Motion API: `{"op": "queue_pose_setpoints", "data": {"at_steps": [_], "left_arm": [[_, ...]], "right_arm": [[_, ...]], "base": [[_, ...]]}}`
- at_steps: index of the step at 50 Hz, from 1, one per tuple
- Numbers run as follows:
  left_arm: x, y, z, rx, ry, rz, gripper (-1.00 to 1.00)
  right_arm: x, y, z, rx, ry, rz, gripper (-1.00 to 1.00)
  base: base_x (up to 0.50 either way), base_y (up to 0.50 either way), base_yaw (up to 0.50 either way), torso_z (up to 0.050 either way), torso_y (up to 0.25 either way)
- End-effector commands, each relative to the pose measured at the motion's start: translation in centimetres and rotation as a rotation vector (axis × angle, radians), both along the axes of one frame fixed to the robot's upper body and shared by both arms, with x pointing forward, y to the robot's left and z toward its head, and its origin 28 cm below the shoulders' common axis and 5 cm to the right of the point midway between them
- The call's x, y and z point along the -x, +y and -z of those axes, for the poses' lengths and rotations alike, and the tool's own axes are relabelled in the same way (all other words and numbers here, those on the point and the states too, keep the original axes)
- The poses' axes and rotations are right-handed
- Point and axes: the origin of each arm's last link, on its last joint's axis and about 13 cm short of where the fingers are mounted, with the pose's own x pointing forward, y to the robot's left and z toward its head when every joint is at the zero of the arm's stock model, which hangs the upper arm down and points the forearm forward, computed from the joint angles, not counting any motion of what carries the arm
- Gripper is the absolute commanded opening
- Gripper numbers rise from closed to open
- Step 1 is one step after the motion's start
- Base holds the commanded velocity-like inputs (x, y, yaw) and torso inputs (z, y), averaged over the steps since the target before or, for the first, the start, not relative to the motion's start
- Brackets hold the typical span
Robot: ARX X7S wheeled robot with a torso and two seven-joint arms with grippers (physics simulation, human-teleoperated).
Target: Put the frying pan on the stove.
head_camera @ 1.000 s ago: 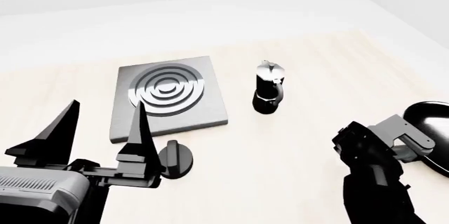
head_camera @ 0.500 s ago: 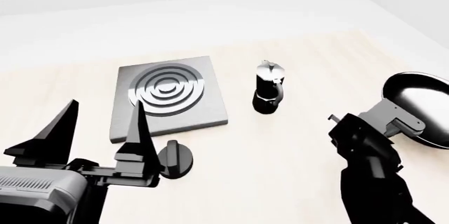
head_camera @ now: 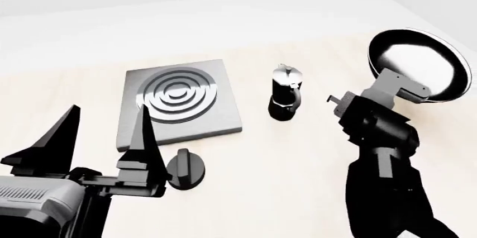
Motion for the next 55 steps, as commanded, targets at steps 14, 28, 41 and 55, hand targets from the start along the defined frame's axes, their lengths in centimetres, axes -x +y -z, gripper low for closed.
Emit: {"op": "queue_pose_setpoints", "data": {"at_steps": [14,28,41,55], "left_arm": [[0.2,0.1,-0.3,0.008,-0.008,-0.001,1.00],[0.3,0.2,-0.6,0.014,-0.016,-0.002,1.00],[0.4,0.2,-0.6,0.018,-0.016,0.000,1.00],[0.5,0.4,-1.0,0.037,-0.021,0.002,1.00]], "right_arm": [[0.5,1.6,-9.7,0.097,-0.144,-0.191,-1.00],[0.8,4.6,-13.3,0.112,-0.192,-0.425,-1.00],[1.2,7.4,-14.1,0.092,-0.212,-0.573,-1.00],[2.2,10.5,-14.1,0.139,-0.231,-0.859,-1.00]], "base": [[0.00,0.00,0.00,0.000,0.001],[0.00,0.00,0.00,0.001,0.001],[0.00,0.00,0.00,0.000,0.002],[0.00,0.00,0.00,0.000,0.001]]}}
